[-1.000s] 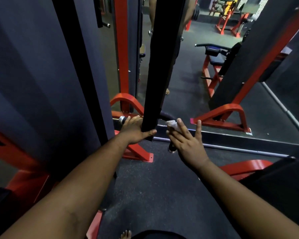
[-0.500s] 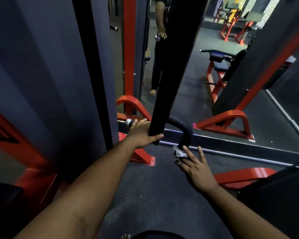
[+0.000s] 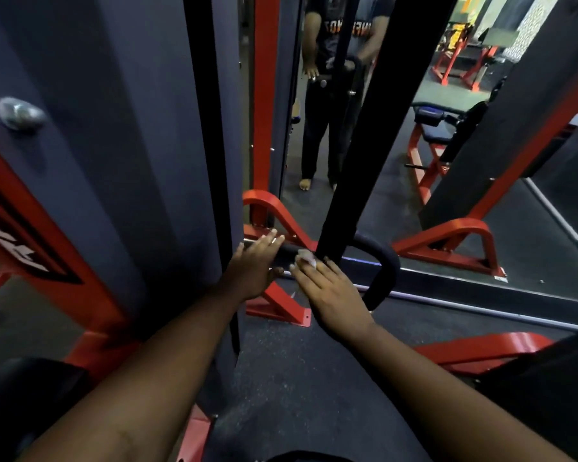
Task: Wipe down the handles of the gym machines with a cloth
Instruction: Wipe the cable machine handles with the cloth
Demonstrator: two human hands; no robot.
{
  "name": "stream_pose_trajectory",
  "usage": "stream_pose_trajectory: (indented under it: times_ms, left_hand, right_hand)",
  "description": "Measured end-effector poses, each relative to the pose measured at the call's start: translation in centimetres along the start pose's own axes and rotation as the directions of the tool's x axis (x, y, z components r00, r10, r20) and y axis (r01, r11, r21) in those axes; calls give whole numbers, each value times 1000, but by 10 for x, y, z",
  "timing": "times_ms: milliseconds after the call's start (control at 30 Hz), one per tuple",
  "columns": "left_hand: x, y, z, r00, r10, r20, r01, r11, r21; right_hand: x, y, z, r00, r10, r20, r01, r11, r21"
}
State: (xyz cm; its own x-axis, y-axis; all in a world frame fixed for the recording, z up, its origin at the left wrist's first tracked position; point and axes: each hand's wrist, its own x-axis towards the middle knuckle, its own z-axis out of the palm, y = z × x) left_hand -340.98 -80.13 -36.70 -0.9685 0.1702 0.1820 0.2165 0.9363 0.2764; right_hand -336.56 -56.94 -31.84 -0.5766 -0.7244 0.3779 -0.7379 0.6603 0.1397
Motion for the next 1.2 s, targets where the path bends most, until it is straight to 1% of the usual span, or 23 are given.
stream_pose_trajectory:
  times_ms: [67,133,200,267,300,333,400,500,567,600,633,667,733,767,833,900,967,1067,1133,1200]
  left_hand:
    - [-3,0,0,1000,-17,5,17,999,-49]
    - [-6,0,-1,999,-31,15,32,997,-63]
    - [-9,-4,0,999,-26,33,27,999,-28]
    - [-9,-6,0,998,-27,61,26,1000,17]
    - [-8,-5,0,997,-27,71,25,999,38]
    - [-7,-5,0,997,-28,75,24,998,56]
    - [-7,-8,1,997,-19,68,13,996,93]
    - [-11,-10,3,999,2,38,-7,993,116]
    - [-11,-5,1,998,-14,61,7,994,110]
    - [-10,-2,-1,996,-25,81,16,994,109]
    - [-10,0,-4,994,-35,104,25,994,102]
    - [-9,1,-7,991,-43,125,32,996,87]
    - [-10,2,-11,989,-54,141,48,998,46]
    - [-10,4,-12,988,-61,143,59,998,22]
    - [-11,8,-10,988,-83,127,86,996,-22]
    - [-13,16,-4,987,-128,92,133,990,-43]
    - [-15,26,1,980,-185,71,189,980,-63]
    - [-21,49,6,964,-266,19,266,956,-120]
    - [-24,71,11,949,-312,-40,301,938,-169]
    - [-25,97,23,919,-388,-70,360,898,-253]
  right_hand:
    - [30,-5,12,998,25,65,-16,991,-136]
    - [55,-11,24,985,110,132,-74,965,-253]
    - [69,-15,29,951,201,236,-121,941,-315]
    - [77,-19,29,912,290,291,-168,910,-378]
    - [77,-19,30,909,298,293,-178,910,-374]
    - [75,-18,32,920,274,281,-162,917,-365]
    - [65,-10,44,958,189,215,-105,930,-351]
    - [47,-4,44,987,42,155,-2,969,-247]
    - [29,-5,41,981,-42,190,72,985,-155]
    - [18,-7,42,975,-59,214,81,992,-96]
    - [4,-9,46,973,-41,226,49,998,-30]
    - [-10,-10,50,973,7,230,-16,999,37]
    - [-34,-9,53,960,126,248,-169,973,157]
    - [-45,-6,52,943,169,285,-232,952,202]
    - [-58,1,46,902,210,378,-319,913,254]
    - [-68,12,45,871,236,430,-385,873,301]
    - [-78,27,49,847,225,482,-415,846,335]
    - [-88,51,60,829,151,539,-365,876,316]
    - [-92,65,63,845,46,533,-277,891,361]
    - [-94,80,63,864,-85,497,-162,887,432]
